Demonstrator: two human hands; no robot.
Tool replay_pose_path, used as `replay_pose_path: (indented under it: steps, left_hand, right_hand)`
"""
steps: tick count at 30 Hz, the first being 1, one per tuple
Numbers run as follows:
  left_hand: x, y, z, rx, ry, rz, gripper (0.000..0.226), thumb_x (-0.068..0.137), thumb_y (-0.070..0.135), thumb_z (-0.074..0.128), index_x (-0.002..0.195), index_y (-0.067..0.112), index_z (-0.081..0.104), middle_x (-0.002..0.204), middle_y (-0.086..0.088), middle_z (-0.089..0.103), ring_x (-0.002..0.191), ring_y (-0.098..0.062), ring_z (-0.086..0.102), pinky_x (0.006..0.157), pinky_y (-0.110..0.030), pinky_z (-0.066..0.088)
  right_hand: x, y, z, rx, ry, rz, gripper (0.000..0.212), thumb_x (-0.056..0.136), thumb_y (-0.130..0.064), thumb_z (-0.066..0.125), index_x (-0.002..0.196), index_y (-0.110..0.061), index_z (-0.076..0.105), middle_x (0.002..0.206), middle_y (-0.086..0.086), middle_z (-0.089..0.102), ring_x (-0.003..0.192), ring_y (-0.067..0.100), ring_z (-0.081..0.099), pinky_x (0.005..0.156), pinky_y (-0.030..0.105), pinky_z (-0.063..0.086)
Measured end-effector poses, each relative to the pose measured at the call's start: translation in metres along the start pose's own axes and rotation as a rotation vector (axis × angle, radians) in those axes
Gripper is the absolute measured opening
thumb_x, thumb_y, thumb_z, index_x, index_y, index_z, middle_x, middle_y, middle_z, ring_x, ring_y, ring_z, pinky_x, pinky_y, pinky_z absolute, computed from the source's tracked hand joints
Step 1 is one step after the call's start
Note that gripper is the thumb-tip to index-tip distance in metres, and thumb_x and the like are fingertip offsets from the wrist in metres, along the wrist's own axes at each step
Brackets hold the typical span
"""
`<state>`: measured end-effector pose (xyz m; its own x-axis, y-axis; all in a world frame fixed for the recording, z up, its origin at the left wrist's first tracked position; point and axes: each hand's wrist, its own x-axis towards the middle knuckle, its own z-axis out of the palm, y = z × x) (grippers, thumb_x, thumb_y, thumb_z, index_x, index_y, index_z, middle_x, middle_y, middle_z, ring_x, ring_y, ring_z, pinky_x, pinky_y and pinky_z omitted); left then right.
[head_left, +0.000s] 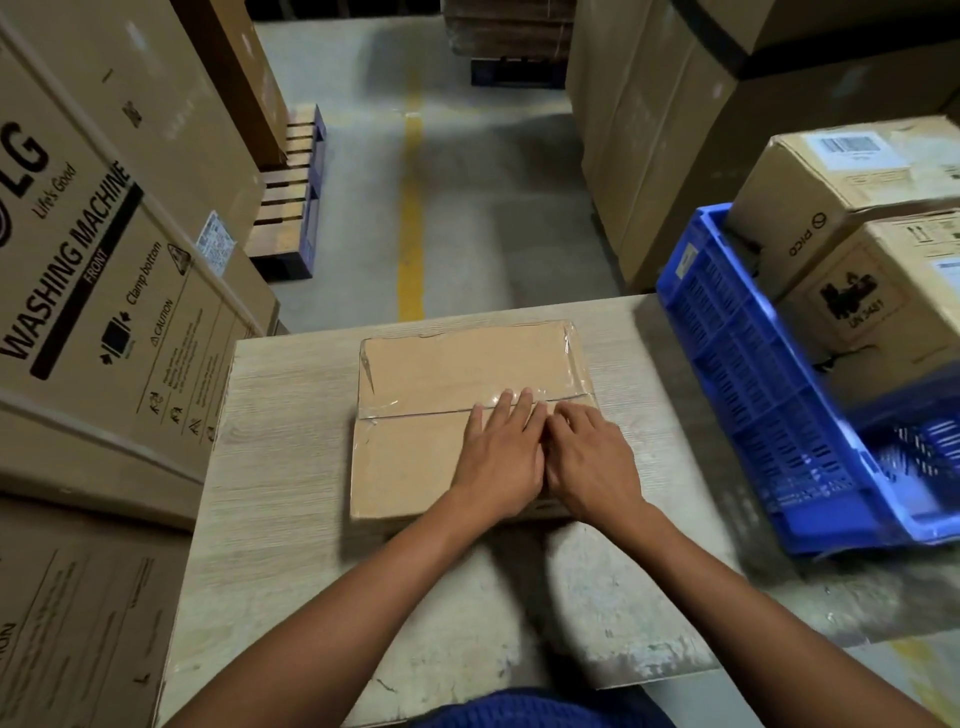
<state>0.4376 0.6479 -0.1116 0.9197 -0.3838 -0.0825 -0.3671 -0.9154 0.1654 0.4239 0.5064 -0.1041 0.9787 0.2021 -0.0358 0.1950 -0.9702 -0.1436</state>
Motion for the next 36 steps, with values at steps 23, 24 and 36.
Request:
replay_pose_path:
  steps: [23, 24, 36]
  left_hand:
    - [0.028, -0.125, -0.052, -0.568, 0.034, -0.769, 0.088, 0.094, 0.058, 0.052, 0.16, 0.025, 0.003, 0.164, -0.017, 0.005, 0.144, -0.044, 0.024, 0.113, -0.055, 0.029]
    - [0.028, -0.125, -0.056, -0.642, 0.075, -0.774, 0.087, 0.095, 0.056, 0.053, 0.16, 0.026, 0.005, 0.162, -0.016, 0.012, 0.142, -0.043, 0.029, 0.113, -0.05, 0.031]
    - [-0.008, -0.116, -0.116, -0.735, 0.635, -0.72, 0.022, 0.095, 0.045, 0.059, 0.103, 0.024, 0.057, 0.11, -0.004, 0.034, 0.088, -0.031, 0.059, 0.08, -0.034, 0.049]
  right_hand:
    - [0.08, -0.007, -0.014, 0.606, 0.143, 0.459, 0.067, 0.091, -0.045, 0.066, 0.147, -0.017, 0.042, 0.149, 0.011, 0.046, 0.134, 0.036, 0.042, 0.108, 0.053, 0.041]
    - [0.083, -0.006, -0.018, 0.686, 0.166, 0.49, 0.067, 0.091, -0.039, 0.068, 0.148, -0.018, 0.042, 0.148, 0.011, 0.047, 0.134, 0.035, 0.042, 0.109, 0.053, 0.04]
    - [0.064, -0.029, -0.078, 0.982, 0.577, 0.586, 0.054, 0.087, -0.051, 0.071, 0.131, -0.024, 0.052, 0.129, 0.01, 0.039, 0.12, 0.027, 0.046, 0.091, 0.028, 0.04]
